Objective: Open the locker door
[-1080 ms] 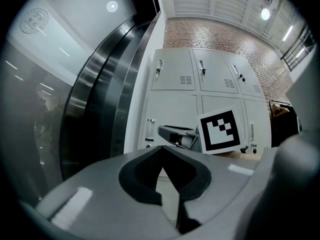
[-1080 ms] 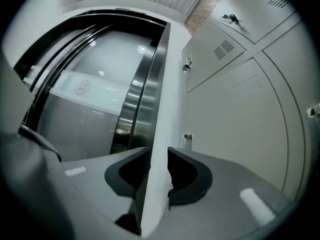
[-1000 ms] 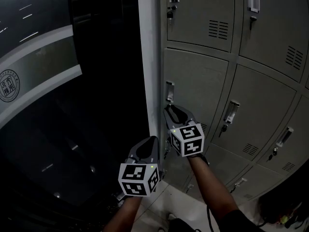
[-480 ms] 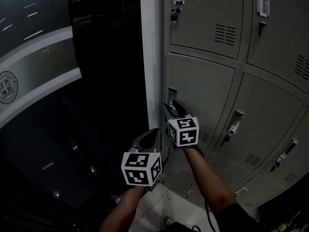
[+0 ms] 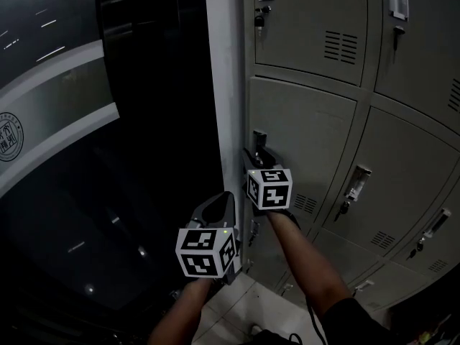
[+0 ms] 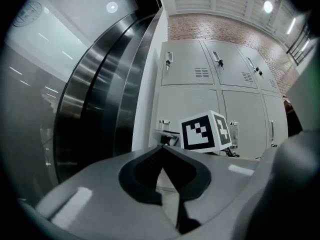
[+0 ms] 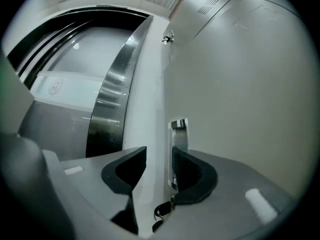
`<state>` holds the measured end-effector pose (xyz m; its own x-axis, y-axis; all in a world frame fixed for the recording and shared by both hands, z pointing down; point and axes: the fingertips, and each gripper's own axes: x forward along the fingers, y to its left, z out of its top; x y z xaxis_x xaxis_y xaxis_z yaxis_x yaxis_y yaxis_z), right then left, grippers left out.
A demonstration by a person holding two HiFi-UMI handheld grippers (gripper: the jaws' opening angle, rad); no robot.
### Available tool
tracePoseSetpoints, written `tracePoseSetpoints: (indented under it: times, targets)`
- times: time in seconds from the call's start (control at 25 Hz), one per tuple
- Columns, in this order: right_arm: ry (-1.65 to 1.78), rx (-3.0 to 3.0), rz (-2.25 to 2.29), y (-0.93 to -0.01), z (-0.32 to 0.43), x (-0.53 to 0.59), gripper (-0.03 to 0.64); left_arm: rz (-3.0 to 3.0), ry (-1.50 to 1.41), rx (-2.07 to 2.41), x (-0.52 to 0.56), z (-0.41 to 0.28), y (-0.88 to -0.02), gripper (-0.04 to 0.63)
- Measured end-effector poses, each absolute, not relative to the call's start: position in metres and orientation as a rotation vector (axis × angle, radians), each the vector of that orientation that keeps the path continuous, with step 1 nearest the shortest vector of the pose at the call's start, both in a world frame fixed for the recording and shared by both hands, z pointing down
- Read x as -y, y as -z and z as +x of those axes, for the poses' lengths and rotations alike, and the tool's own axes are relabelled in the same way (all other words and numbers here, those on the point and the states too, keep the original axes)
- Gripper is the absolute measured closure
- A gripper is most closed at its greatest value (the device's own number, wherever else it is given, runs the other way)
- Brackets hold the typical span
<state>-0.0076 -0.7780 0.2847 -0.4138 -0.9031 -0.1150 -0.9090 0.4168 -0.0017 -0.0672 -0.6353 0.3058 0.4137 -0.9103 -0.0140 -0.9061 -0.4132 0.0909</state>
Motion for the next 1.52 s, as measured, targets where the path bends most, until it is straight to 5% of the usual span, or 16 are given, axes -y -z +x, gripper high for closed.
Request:
tracePoseSetpoints:
  times: [0.32, 0.96, 1.04, 1.52]
  targets:
    - [-0.051, -2.494, -1.699, -0.285, 0.0, 0.783, 0.543, 2.568, 0.094, 1.683, 0.642, -0.081, -0.309, 0.591]
    - [-0.082, -2.582, -1.595, -0.286, -0.028, 0.722, 0.548, 2.566, 0.102, 1.65, 0.625, -0.091, -0.317, 0.591]
    - [-0.125, -2.661, -1.542, -0.289, -0.044, 0.707, 0.617, 2.571, 0.11, 1.654, 0.62, -0.093, -0.315, 0.591]
    - [-0.26, -2.616, -1.583, -0.294, -0.04, 0.65, 0.579, 2.567, 0.124, 1.636, 0.592, -0.098, -0.323, 0.591]
